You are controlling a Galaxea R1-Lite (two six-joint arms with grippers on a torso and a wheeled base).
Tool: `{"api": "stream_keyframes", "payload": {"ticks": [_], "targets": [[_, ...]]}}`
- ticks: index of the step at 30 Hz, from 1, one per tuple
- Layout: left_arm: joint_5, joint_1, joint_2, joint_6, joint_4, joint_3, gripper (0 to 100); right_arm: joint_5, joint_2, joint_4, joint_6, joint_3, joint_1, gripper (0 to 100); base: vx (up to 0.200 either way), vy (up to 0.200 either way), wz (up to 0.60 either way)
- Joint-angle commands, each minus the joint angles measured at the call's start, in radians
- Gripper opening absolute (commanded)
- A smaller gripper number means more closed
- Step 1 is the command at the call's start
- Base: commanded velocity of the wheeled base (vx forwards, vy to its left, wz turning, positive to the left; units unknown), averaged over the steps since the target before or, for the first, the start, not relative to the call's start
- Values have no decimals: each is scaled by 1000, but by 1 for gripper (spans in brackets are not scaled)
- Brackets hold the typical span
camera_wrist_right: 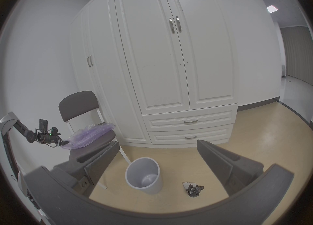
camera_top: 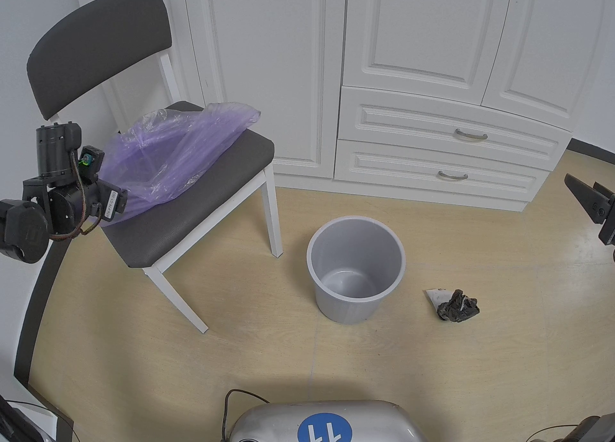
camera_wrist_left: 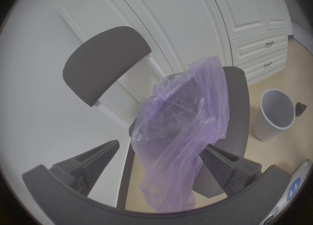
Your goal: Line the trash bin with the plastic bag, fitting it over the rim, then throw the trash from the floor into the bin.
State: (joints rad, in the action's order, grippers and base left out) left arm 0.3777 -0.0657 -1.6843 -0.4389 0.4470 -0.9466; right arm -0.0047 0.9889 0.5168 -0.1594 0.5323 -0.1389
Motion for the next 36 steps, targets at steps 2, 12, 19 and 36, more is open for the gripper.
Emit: {"api": "stream_keyframes", "payload": {"ticks": [2, 12, 19, 36], "targets": [[4, -28, -63, 2, 1, 8, 100, 0, -18, 0, 0, 0, -2, 100, 0, 0, 0], [6, -16, -86, 0, 2, 23, 100, 40, -24, -1, -2, 0, 24, 100, 0, 0, 0], [3, 49, -101, -6, 62, 19, 100, 61, -24, -1, -3, 0, 36, 100, 0, 0, 0], [1, 47, -190, -43, 213, 34, 100, 61, -24, -3, -5, -2, 36, 100, 0, 0, 0]]}}
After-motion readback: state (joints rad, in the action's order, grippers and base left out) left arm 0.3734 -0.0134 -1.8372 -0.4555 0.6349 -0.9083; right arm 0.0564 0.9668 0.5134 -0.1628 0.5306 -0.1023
